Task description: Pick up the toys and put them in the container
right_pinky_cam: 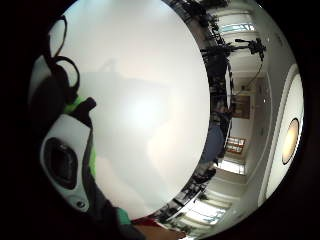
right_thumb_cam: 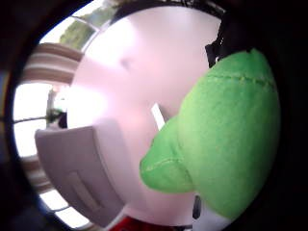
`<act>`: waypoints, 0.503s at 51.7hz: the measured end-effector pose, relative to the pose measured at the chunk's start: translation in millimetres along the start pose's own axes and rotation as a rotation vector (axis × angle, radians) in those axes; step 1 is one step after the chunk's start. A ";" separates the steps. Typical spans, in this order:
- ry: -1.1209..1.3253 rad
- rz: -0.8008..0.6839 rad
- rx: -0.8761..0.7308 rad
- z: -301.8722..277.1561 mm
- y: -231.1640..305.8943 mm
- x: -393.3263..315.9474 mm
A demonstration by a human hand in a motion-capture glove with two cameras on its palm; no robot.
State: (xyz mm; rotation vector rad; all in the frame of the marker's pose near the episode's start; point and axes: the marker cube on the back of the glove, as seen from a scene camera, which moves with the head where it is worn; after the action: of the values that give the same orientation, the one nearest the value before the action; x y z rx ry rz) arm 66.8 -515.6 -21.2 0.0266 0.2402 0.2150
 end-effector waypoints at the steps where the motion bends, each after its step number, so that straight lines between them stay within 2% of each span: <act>1: -0.008 0.000 0.008 -3.0 1.1 1.1; 19: -0.102 0.001 0.142 -122.1 38.2 15.7; 26: -0.092 -0.035 0.145 -159.5 56.6 -2.3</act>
State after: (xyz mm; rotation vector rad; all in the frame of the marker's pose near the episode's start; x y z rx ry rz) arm 14.7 -460.7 -172.6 0.1754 0.1641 0.1612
